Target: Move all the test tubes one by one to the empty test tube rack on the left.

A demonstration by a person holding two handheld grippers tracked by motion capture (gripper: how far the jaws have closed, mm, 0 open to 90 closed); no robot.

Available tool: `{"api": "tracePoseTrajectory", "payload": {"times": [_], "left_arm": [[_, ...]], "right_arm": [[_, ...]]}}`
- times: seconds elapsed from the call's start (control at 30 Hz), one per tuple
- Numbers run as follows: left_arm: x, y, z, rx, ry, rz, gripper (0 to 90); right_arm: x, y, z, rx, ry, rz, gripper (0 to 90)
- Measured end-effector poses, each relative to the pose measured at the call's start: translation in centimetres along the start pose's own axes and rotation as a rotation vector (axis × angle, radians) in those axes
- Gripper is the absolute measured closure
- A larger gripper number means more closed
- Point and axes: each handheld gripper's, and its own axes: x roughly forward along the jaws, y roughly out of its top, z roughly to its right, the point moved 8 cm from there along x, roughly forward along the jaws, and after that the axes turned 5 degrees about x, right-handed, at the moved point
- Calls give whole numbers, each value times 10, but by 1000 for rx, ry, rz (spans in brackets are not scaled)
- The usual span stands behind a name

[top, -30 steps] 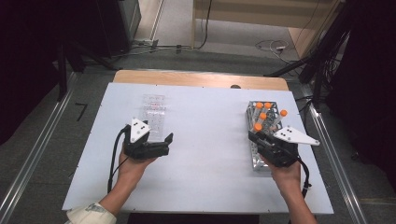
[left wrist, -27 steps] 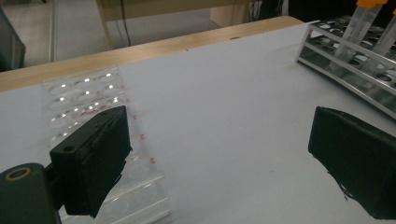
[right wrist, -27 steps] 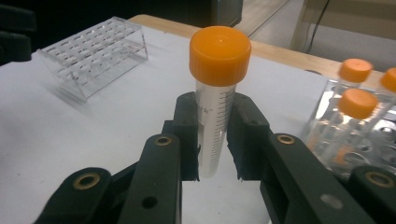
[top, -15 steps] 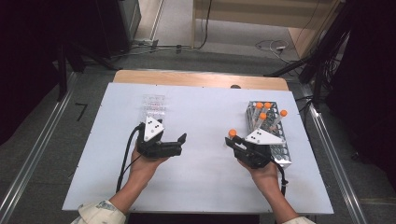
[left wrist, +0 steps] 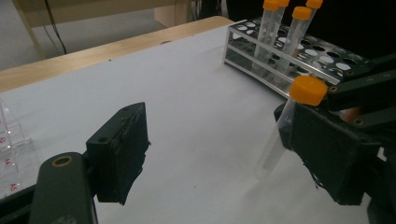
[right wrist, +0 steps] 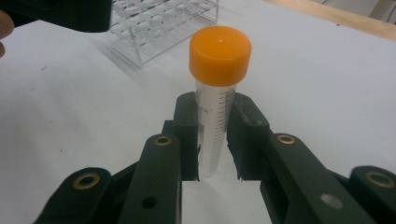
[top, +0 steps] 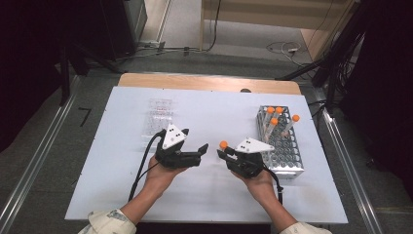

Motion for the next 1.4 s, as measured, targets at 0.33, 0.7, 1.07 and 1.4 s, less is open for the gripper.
{"api": "tracePoseTrajectory", "payload": {"times": [0.33,0.7,1.07,1.4], "left_arm": [[4,-3,16,73,-38,-14,333],[6,-5,19,100,-49,-15,538],[7,-8,20,102,-71,-21,699],[6,-3,14,78,-64,-7,711]], "right_arm": [[23,3,-22,-36,47,-37,719],[29,9,-34,-49,76,-33,719],[29,12,-38,-46,87,-29,719],[27,13,-37,-32,124,-35,517]]}}
